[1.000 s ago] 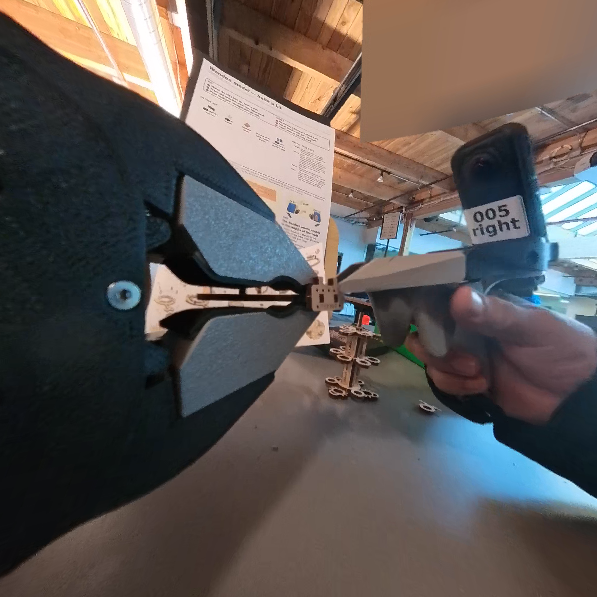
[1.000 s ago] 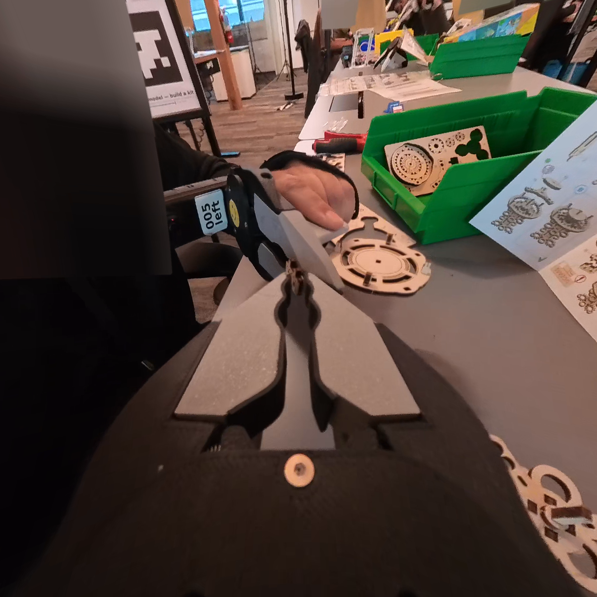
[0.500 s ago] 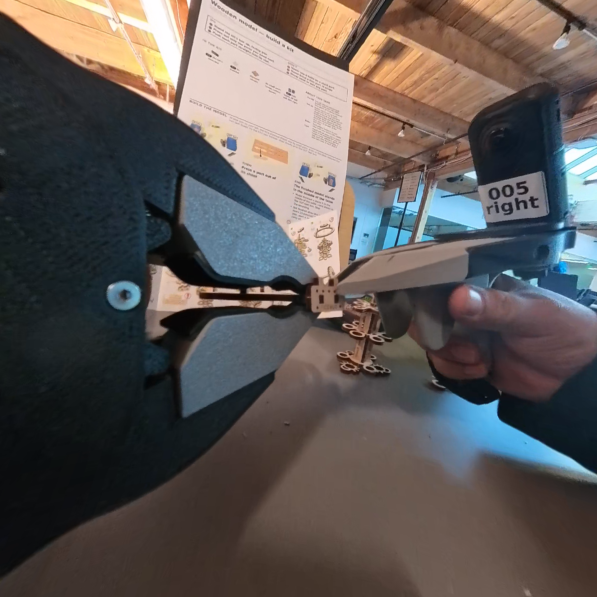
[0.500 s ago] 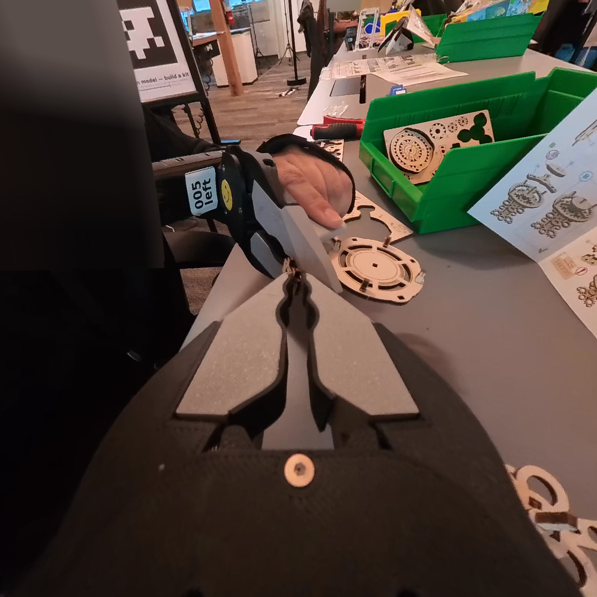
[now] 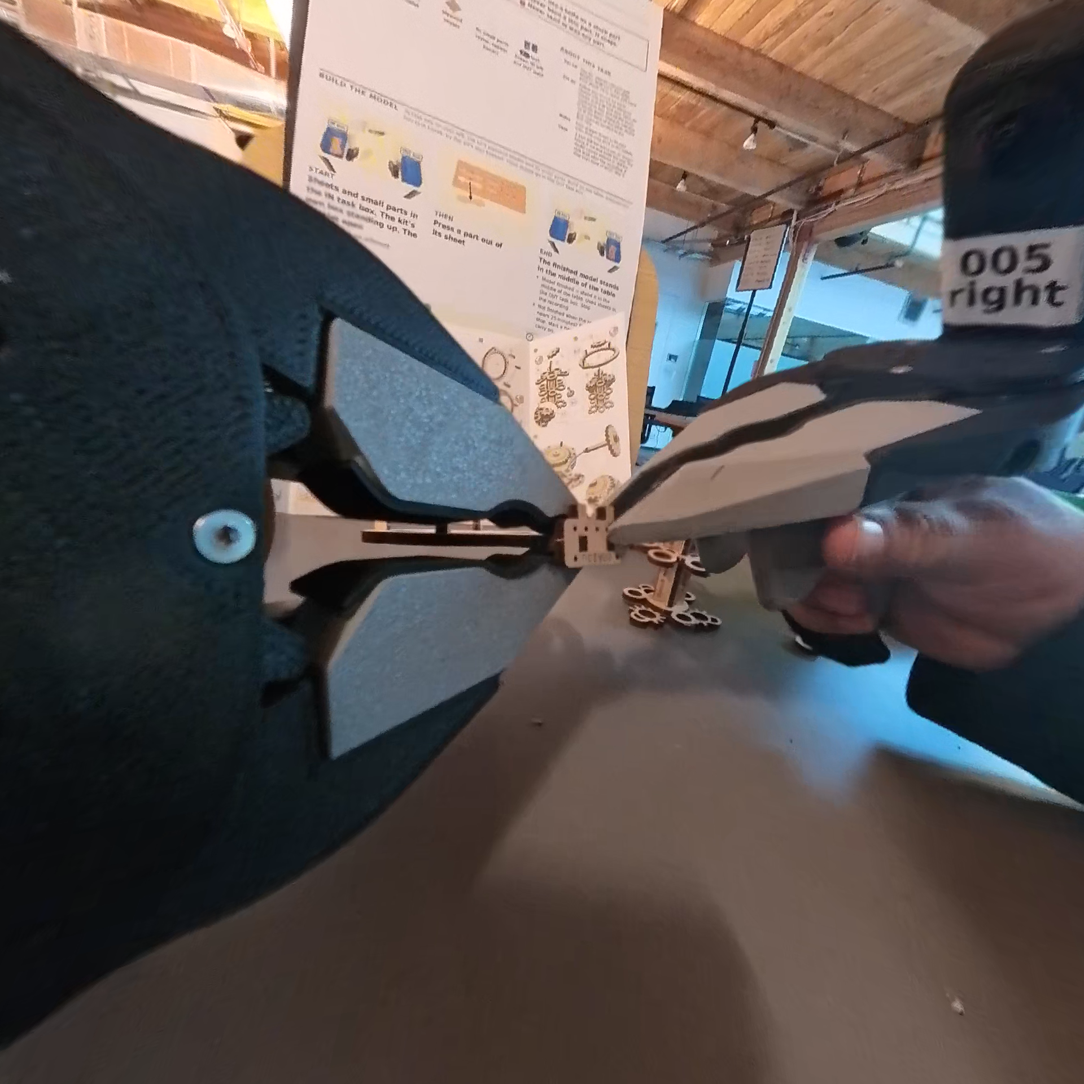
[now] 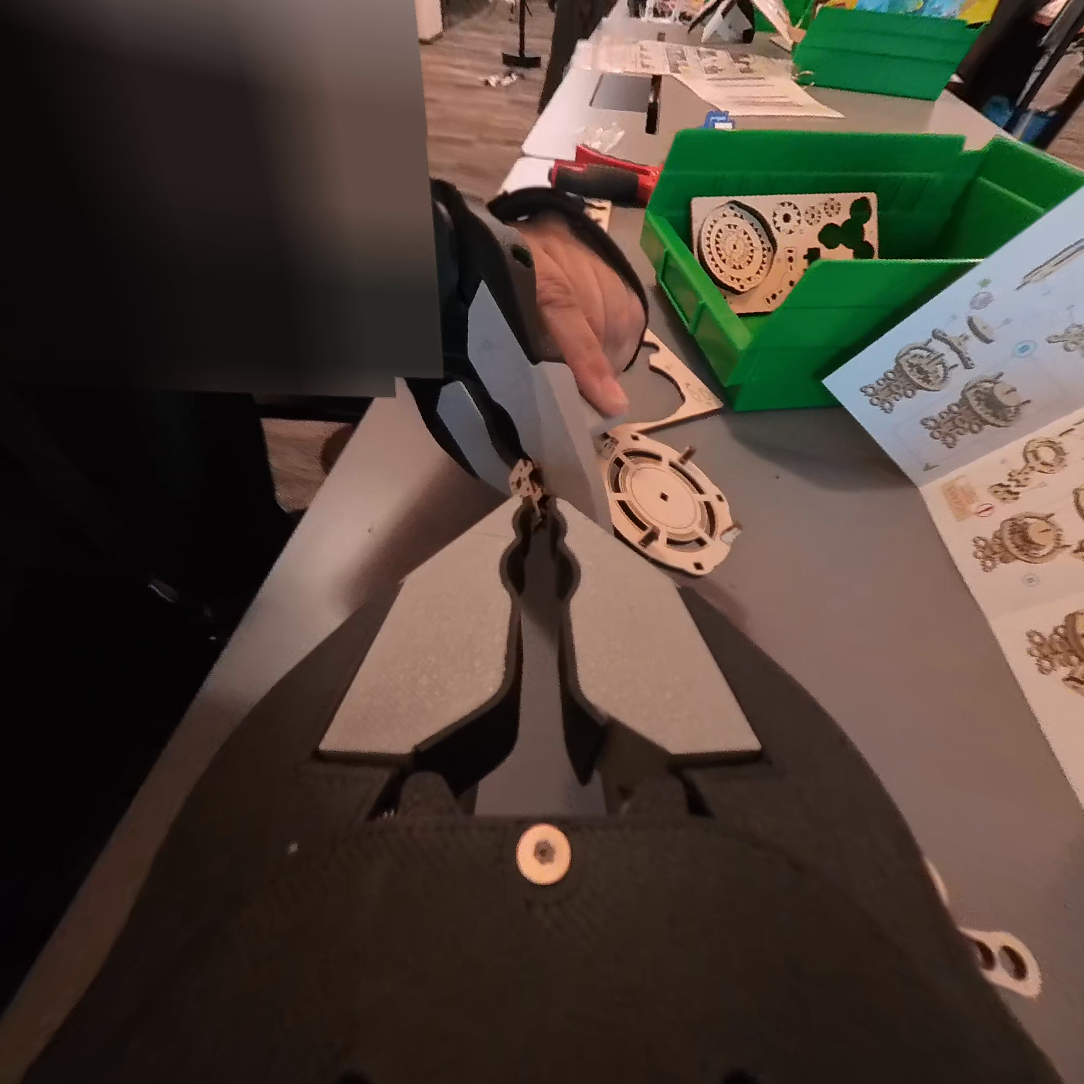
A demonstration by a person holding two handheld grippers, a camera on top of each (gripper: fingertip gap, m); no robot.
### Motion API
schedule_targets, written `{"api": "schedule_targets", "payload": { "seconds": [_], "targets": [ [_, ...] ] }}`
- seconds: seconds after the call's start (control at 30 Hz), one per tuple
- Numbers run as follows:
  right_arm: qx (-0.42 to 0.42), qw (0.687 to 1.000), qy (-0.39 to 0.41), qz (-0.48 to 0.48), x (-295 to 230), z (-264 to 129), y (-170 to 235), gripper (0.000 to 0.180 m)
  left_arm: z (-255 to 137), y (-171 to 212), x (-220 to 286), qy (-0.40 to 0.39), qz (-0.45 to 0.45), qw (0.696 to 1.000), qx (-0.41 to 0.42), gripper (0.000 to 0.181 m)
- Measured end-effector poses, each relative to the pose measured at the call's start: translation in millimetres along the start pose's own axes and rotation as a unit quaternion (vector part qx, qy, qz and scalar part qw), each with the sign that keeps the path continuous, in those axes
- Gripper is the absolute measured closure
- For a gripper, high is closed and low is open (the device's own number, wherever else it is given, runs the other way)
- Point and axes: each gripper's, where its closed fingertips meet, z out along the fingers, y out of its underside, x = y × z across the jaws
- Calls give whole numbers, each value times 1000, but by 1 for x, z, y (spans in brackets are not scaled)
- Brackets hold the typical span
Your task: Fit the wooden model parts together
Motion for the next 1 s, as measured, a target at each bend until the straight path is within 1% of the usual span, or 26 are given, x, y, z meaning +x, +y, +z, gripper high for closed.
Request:
{"api": "schedule_targets", "payload": {
  "seconds": [0.07,0.2,0.27,0.37,0.43,0.53,0.77,0.87,1.0],
  "targets": [
    [-7,1000,1,1,0,1,3,179,1,1,3,6,6,1000,-4,180],
    [9,998,-36,57,-3,0,4,179,0,-1,5,7,14,1000,1,181],
    [4,997,-40,65,-4,1,6,180,1,-1,7,8,22,1000,-3,180],
    [-18,999,-23,42,-2,2,12,180,3,3,11,20,16,1000,-12,180],
    [-51,999,2,0,0,3,16,179,5,5,15,29,11,999,-15,180],
    [-61,997,26,-44,-2,3,14,180,3,3,15,39,-23,999,2,180],
    [-84,992,46,-79,-7,-1,17,180,3,-1,16,19,13,1000,-5,179],
    [-97,988,59,-108,-10,-3,17,180,4,-4,17,20,10,1000,-1,179],
    [-104,987,46,-114,-13,-5,20,180,4,-7,19,19,23,1000,4,179]
  ]
}}
